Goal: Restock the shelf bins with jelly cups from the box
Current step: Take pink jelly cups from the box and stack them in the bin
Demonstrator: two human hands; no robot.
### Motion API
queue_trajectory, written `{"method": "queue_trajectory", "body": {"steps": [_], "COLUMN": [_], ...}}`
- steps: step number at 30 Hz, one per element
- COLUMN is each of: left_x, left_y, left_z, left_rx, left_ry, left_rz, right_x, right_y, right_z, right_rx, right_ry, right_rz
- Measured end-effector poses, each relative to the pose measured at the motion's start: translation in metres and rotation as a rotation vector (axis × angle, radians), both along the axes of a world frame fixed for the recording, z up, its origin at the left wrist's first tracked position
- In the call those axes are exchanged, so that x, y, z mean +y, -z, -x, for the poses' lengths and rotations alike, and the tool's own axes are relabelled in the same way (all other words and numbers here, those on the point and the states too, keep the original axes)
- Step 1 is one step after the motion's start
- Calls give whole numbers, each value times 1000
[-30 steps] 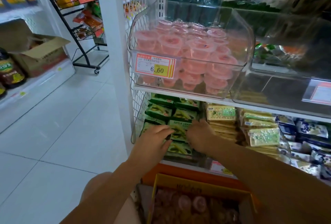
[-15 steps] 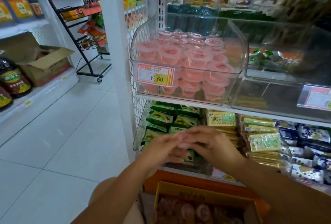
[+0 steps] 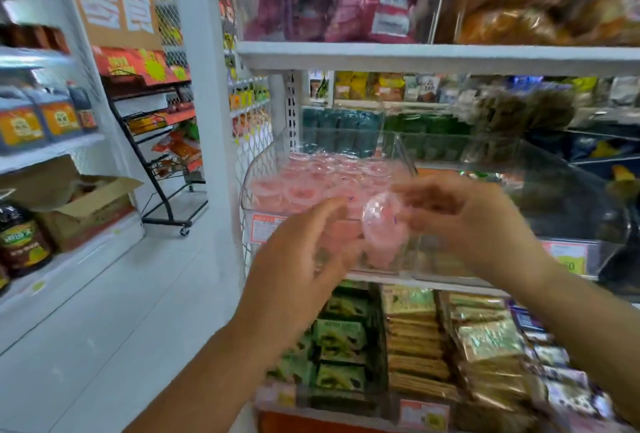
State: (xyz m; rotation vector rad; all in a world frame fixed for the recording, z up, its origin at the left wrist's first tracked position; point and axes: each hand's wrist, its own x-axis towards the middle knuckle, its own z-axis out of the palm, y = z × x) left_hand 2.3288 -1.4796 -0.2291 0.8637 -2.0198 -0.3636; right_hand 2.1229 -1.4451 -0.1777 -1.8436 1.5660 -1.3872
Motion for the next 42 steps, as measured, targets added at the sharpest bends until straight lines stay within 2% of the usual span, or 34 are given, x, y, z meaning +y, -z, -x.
{"method": "queue_trajectory", "body": {"steps": [1, 2, 3, 5, 7, 11, 17, 23, 28, 32, 35, 37, 39, 41, 42], "left_x": [-12, -26, -39, -58, -68, -73, -73, -84, -86, -85, -80, -70, -50, -24, -13], "left_y": [-6, -10, -11, -11, -7, -6, -7, -3, -1, 4, 7, 13, 25, 47, 62], "left_z": [-2, -3, -3, -1, 2, 3, 7, 10, 12, 12, 10, 6, 2, 0, 1], "left_rx": [-122, -232, -340, -522, -648, -709, -676, -525, -433, -431, -407, -323, -178, -95, -108], "left_ry": [-85, -149, -185, -207, -210, -219, -227, -242, -234, -228, -252, -251, -249, -189, -117], "left_rz": [209, 338, 373, 305, 265, 208, 182, 341, 384, 460, 467, 523, 565, 561, 521], "right_x": [-12, -25, -39, -65, -83, -103, -116, -116, -118, -116, -105, -82, -42, 4, 21], "right_y": [-16, -30, -43, -58, -61, -61, -59, -55, -50, -52, -55, -54, -45, -27, -11], "right_z": [8, 15, 22, 29, 29, 21, 23, 24, 21, 19, 20, 20, 19, 23, 28], "right_rx": [126, 264, 407, 647, 789, 867, 804, 661, 673, 774, 782, 654, 376, 99, 47], "right_ry": [47, 82, 100, 71, 11, -59, -163, -176, -148, -134, -114, -66, -81, -208, -280], "right_rz": [22, 17, -16, -127, -234, -304, -355, -350, -326, -337, -234, -40, 88, 32, -95]}}
